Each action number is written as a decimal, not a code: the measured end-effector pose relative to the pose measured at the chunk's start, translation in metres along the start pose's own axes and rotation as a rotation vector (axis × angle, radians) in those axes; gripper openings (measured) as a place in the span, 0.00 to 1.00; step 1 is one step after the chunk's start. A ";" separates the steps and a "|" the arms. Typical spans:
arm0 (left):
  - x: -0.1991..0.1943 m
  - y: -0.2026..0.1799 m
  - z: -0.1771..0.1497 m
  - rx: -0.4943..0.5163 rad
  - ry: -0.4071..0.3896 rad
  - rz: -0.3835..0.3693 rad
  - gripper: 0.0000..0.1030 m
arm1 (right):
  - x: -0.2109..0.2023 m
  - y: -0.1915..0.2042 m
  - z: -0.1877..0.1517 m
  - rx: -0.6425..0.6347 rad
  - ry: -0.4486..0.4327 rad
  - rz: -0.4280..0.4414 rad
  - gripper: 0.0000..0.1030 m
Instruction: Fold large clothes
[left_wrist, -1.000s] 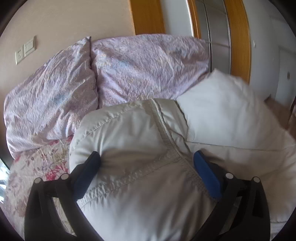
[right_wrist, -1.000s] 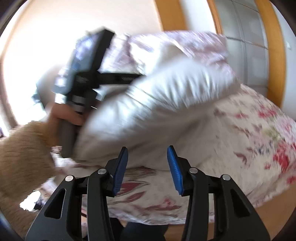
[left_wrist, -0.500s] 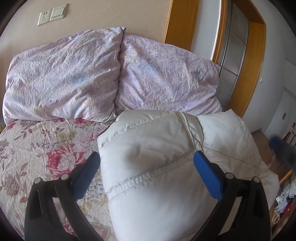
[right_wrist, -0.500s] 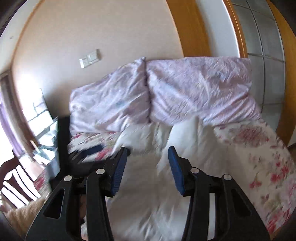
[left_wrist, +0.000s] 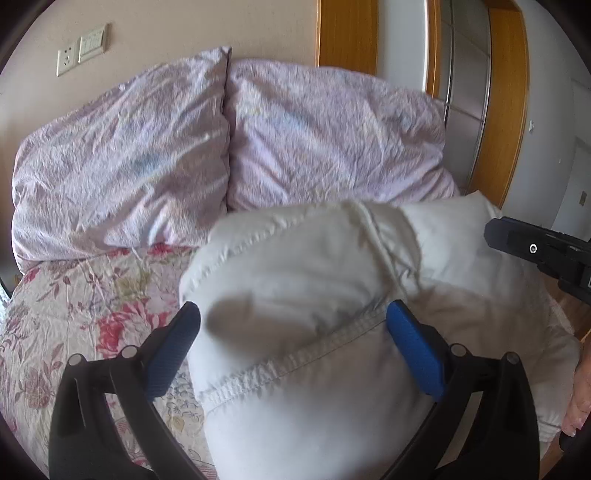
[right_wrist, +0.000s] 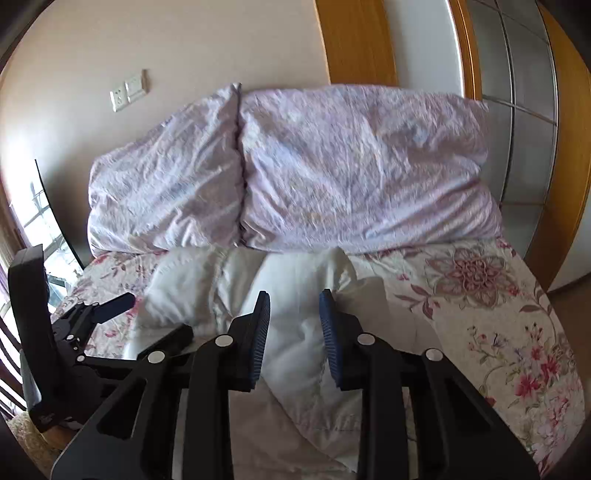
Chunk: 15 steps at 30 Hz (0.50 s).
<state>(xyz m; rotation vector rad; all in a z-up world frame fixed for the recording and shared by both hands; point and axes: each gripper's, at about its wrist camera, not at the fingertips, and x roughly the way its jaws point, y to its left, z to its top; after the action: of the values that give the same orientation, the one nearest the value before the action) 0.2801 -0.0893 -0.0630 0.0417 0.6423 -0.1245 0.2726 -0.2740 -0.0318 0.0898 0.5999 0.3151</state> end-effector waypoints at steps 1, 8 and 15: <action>0.004 0.001 -0.002 -0.008 0.005 -0.006 0.98 | 0.006 -0.006 -0.005 0.013 0.012 -0.004 0.25; 0.012 -0.003 -0.002 0.012 0.011 -0.001 0.98 | 0.037 -0.033 -0.024 0.090 0.042 0.022 0.19; 0.023 -0.007 -0.003 0.023 0.037 0.019 0.98 | 0.059 -0.039 -0.035 0.116 0.059 0.008 0.18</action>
<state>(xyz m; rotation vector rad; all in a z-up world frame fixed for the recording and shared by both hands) 0.2963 -0.0983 -0.0792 0.0724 0.6772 -0.1130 0.3096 -0.2928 -0.0994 0.1948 0.6765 0.2915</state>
